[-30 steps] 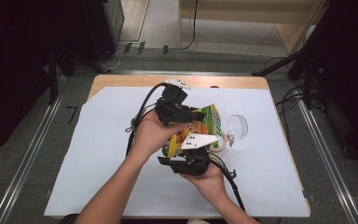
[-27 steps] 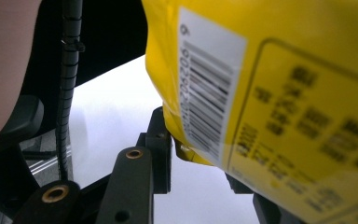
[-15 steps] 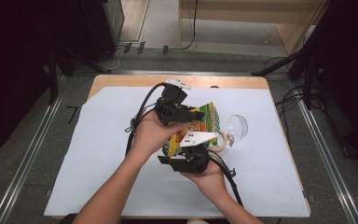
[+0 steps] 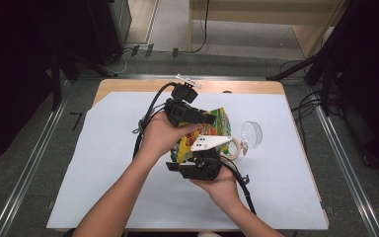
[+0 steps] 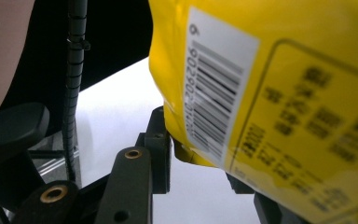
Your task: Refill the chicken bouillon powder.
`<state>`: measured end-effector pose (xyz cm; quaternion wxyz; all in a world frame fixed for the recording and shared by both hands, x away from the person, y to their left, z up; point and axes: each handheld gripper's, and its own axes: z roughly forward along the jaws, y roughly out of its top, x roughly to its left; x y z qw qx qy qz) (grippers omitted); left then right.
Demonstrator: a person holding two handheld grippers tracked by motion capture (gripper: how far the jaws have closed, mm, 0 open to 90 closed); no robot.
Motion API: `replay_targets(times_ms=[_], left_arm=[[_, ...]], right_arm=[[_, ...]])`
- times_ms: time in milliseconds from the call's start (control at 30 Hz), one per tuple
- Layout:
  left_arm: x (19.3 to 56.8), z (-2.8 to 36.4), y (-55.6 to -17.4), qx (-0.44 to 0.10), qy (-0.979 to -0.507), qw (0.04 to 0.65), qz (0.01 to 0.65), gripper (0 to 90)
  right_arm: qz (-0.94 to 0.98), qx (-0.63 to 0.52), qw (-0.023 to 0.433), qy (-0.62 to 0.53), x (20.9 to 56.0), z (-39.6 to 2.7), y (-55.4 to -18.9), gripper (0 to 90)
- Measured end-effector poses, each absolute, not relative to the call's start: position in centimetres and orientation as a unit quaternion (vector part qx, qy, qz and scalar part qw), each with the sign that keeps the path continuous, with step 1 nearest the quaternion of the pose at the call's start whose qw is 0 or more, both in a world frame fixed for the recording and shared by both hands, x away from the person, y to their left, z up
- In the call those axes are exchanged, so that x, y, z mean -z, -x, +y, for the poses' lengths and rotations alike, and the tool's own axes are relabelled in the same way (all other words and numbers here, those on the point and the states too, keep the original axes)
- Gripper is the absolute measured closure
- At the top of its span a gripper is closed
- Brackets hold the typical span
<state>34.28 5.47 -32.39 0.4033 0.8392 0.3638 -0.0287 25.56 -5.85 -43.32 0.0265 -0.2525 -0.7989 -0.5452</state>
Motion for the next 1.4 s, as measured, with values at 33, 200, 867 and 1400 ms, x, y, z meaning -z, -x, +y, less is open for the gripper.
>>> replay_targets(times_ms=[33,200,867,1400], left_arm=[[32.40,5.42,-34.35,0.027,-0.840,0.401,0.365,74.2],[32.36,5.36,-34.41,0.026,-0.843,0.397,0.363,74.4],[32.57,6.05,-33.74,0.014,-0.836,0.410,0.364,74.3],[32.37,5.66,-34.02,0.018,-0.839,0.404,0.364,74.3]], right_arm=[[-0.798,0.545,0.030,0.255,43.32,-5.86,-25.62,67.7],[-0.798,0.545,0.030,0.256,43.30,-5.87,-25.74,67.7],[-0.811,0.533,0.008,0.239,43.50,-5.55,-25.60,67.7],[-0.807,0.536,0.013,0.248,43.26,-5.71,-25.51,67.4]])
